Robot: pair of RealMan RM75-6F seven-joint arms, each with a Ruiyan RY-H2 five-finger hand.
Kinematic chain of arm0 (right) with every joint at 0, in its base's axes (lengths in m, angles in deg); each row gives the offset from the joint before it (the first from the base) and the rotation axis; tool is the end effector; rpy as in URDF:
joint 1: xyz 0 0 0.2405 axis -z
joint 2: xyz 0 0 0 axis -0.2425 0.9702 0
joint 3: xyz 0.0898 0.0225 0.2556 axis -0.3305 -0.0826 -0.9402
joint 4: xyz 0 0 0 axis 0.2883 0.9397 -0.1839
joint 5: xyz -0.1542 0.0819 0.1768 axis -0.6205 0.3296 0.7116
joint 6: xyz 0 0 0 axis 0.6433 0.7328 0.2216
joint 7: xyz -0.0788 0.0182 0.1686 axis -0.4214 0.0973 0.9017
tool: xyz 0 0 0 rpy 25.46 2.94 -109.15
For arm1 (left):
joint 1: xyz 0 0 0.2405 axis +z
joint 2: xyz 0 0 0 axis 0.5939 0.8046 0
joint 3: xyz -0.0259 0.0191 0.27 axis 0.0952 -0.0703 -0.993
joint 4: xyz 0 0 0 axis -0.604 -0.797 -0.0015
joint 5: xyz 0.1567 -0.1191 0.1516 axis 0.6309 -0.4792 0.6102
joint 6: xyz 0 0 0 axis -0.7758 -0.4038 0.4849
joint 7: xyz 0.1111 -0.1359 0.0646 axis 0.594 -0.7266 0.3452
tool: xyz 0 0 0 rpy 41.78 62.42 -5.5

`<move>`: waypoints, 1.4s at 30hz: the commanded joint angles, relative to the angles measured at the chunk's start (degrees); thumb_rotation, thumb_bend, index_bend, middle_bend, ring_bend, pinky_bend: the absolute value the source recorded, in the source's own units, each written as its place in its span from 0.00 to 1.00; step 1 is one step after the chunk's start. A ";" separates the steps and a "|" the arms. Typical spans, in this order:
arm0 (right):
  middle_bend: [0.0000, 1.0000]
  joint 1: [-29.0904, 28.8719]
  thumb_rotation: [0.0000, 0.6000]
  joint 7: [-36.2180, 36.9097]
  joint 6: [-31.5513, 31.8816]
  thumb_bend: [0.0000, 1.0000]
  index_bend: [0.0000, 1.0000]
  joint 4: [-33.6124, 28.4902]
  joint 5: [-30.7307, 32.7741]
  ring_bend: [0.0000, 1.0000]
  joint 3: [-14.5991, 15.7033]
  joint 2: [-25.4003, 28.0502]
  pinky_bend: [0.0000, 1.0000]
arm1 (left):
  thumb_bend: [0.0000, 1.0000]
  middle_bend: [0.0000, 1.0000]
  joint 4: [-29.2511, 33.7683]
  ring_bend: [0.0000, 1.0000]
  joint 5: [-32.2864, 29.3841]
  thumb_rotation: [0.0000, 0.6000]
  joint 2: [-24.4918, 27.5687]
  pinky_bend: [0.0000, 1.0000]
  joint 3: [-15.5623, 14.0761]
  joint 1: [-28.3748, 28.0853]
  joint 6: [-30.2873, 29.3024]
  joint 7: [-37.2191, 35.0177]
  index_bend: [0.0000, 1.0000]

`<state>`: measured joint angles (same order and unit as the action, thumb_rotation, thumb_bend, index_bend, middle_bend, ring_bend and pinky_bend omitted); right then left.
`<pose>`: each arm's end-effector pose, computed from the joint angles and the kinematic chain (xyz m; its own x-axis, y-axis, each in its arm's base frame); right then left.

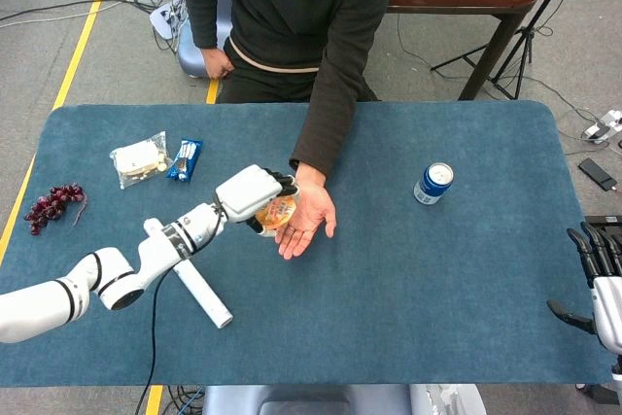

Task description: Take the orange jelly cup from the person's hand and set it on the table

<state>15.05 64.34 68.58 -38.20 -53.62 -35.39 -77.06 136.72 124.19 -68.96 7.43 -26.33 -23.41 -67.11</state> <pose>-0.3375 -0.1923 0.1705 0.4337 0.0263 0.9007 -0.9001 0.0591 0.4317 -0.0384 0.4721 -0.0085 0.5046 0.2307 0.8319 0.6670 -0.7161 -0.2059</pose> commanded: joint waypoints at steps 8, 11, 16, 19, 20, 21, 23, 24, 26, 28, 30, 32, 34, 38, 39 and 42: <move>0.01 -0.61 1.00 -0.14 -0.65 0.05 0.02 -0.07 -0.38 0.00 -0.10 -0.05 0.06 | 0.14 0.32 1.25 0.43 -1.58 1.00 6.17 0.62 -3.18 7.49 -4.93 -0.15 0.45; 0.01 -0.77 1.00 -0.12 -0.87 0.05 0.02 0.02 -0.36 0.00 -0.14 -0.11 0.06 | 0.14 0.32 0.68 0.43 -1.80 1.00 6.92 0.62 -4.48 8.76 -4.29 0.45 0.45; 0.01 -0.92 1.00 -0.21 -1.00 0.05 0.02 -0.03 -0.55 0.00 -0.10 -0.18 0.06 | 0.14 0.32 -0.80 0.43 -2.06 1.00 6.34 0.62 -5.96 9.99 -3.08 2.50 0.45; 0.01 -0.86 1.00 -0.35 -0.90 0.05 0.02 -0.13 -0.55 0.00 -0.06 -0.11 0.06 | 0.14 0.32 -1.70 0.43 -2.24 1.00 5.29 0.62 -6.47 10.51 -2.50 3.28 0.45; 0.01 -0.82 1.00 -0.39 -0.85 0.05 0.02 -0.18 -0.55 0.00 -0.04 -0.08 0.06 | 0.14 0.32 -1.94 0.43 -2.23 1.00 4.97 0.62 -6.54 10.59 -2.35 3.40 0.45; 0.01 -0.78 1.00 -0.45 -0.80 0.05 0.02 -0.25 -0.55 0.00 -0.02 -0.04 0.06 | 0.14 0.32 -2.32 0.43 -2.13 1.00 4.45 0.62 -6.77 10.59 -1.91 3.67 0.45; 0.01 -0.71 1.00 -0.52 -0.72 0.05 0.02 -0.34 -0.57 0.00 0.03 -0.03 0.06 | 0.14 0.32 -3.17 0.43 -2.05 1.00 3.37 0.61 -6.93 10.46 -1.20 4.30 0.45; 0.01 -0.68 1.00 -0.55 -0.70 0.05 0.02 -0.38 -0.58 0.00 0.07 -0.03 0.06 | 0.14 0.32 -3.59 0.43 -2.02 1.00 2.85 0.61 -6.96 10.37 -0.89 4.54 0.45; 0.01 -0.61 1.00 -0.63 -0.60 0.05 0.02 -0.47 -0.63 0.00 0.12 0.02 0.06 | 0.14 0.32 -4.40 0.43 -2.06 1.00 1.83 0.61 -6.98 10.16 -0.23 4.97 0.45; 0.01 -0.46 1.00 -0.73 -0.36 0.05 0.02 -0.60 -0.70 0.00 0.16 0.11 0.06 | 0.14 0.32 -5.50 0.43 -2.02 1.00 0.61 0.61 -7.03 9.91 0.43 5.58 0.45; 0.01 -0.29 1.00 -0.81 -0.10 0.05 0.02 -0.74 -0.74 0.00 0.21 0.24 0.06 | 0.14 0.32 -6.88 0.43 -2.07 1.00 -0.65 0.61 -7.10 9.71 1.10 6.34 0.45; 0.01 -0.17 1.00 -0.86 0.05 0.05 0.02 -0.82 -0.76 0.00 0.26 0.31 0.06 | 0.14 0.32 -8.14 0.43 -2.31 1.00 -1.79 0.61 -7.04 9.56 1.67 6.67 0.45; 0.01 -0.07 1.00 -0.86 0.16 0.05 0.02 -0.89 -0.81 0.00 0.32 0.36 0.06 | 0.14 0.32 -9.61 0.43 -2.79 1.00 -3.09 0.61 -6.83 9.49 2.19 6.69 0.45; 0.01 0.05 1.00 -0.83 0.34 0.05 0.02 -0.88 -0.95 0.00 0.39 0.34 0.06 | 0.14 0.31 -12.01 0.41 -3.22 1.00 -5.30 0.60 -7.09 9.03 4.05 7.89 0.42; 0.01 0.07 1.00 -0.79 0.39 0.05 0.02 -0.85 -0.97 0.00 0.38 0.33 0.06 | 0.14 0.30 -12.76 0.41 -3.33 1.00 -6.02 0.60 -7.09 8.92 4.36 8.41 0.42; 0.01 0.11 1.00 -0.71 0.39 0.05 0.02 -0.77 -0.96 0.00 0.40 0.34 0.06 | 0.14 0.28 -14.25 0.39 -4.14 1.00 -7.71 0.58 -6.68 8.88 4.84 9.08 0.39</move>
<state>15.16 63.63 68.98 -38.97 -54.58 -34.99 -76.73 123.06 120.52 -76.00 0.55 -17.34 -18.98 -58.46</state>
